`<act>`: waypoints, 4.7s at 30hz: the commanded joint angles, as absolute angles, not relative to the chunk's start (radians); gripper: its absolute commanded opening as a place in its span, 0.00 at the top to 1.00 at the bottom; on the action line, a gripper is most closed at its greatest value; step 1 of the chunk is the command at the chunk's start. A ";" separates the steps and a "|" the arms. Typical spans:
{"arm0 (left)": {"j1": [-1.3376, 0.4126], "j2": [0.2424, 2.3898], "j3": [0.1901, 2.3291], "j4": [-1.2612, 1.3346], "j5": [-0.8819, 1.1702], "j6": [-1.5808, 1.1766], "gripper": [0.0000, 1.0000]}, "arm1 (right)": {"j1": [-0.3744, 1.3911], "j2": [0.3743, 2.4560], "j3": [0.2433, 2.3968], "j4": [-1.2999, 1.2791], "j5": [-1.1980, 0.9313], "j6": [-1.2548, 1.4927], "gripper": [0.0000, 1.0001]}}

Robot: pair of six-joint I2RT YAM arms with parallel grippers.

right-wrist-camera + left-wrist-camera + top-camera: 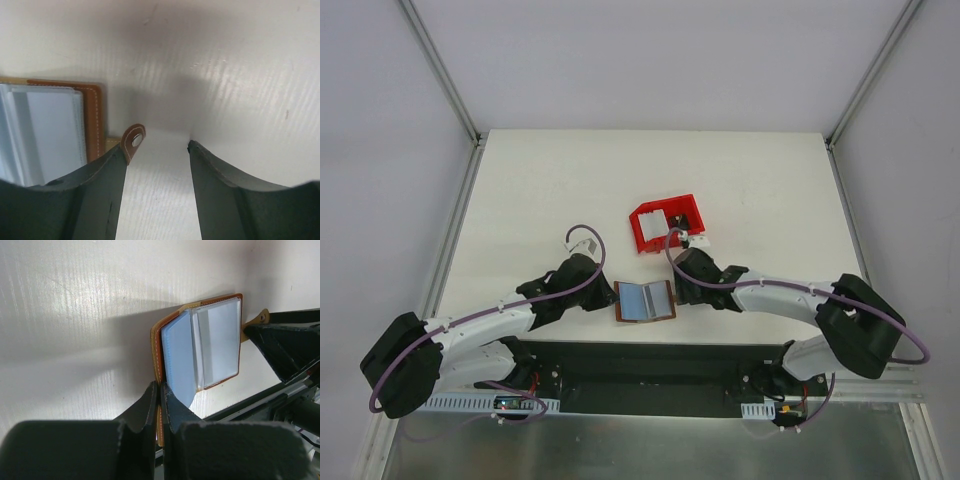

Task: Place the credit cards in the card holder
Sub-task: Turn over the card slot in the card holder, then pick up the credit card from the storage box.

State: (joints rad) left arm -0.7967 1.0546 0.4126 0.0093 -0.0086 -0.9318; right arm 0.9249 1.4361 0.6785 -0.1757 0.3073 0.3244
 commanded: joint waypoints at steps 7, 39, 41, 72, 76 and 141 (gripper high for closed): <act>-0.790 1.058 0.449 0.003 -0.009 -0.914 1.00 | 0.847 1.209 0.620 -0.203 0.272 0.384 0.43; -0.787 1.088 0.482 0.003 -0.025 -0.890 1.00 | 0.517 1.868 1.451 -0.362 -0.282 0.100 0.29; -0.785 1.089 0.482 0.003 -0.021 -0.890 1.00 | 0.509 1.916 1.482 -0.367 -0.296 0.095 0.28; -0.762 1.123 0.485 0.003 -0.003 -0.885 1.00 | 0.460 1.954 1.479 -0.275 -0.499 0.117 0.47; -0.762 1.126 0.485 0.003 -0.002 -0.885 1.00 | 0.453 1.951 1.479 -0.275 -0.500 0.120 0.52; -0.744 1.132 0.482 0.003 0.026 -0.881 1.00 | 0.449 2.082 1.609 -0.364 -0.534 0.109 0.43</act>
State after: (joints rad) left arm -0.7570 1.1301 0.4561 0.0021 0.0006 -0.9001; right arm 0.4473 2.0937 1.5726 -0.3481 -0.4866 0.1261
